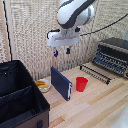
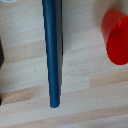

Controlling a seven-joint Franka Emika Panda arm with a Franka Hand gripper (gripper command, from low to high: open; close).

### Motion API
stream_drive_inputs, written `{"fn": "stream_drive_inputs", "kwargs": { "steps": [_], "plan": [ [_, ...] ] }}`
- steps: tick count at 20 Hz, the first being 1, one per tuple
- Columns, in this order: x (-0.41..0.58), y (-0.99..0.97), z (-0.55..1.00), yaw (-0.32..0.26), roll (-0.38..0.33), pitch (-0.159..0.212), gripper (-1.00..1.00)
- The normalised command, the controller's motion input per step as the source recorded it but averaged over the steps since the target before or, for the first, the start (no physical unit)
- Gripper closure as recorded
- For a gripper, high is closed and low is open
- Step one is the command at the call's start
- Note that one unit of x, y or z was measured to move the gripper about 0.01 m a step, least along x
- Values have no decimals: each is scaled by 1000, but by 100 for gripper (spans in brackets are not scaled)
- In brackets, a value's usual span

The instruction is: Please shift your gripper toward the book. Carefully hold the book with your gripper. Gently transport the book using your gripper to the caddy's front section. Safely let the book go into the caddy's front area.

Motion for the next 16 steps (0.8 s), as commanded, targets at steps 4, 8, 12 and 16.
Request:
{"fn": "stream_drive_inputs", "kwargs": {
  "steps": [4, 8, 12, 16],
  "plan": [
    [99, 220, -279, 16, -8, 44, -100],
    [111, 206, -425, 5, -4, 54, -100],
    [123, 44, -420, 22, -10, 74, -100],
    [121, 0, -379, 24, 0, 40, -100]
  ]
}}
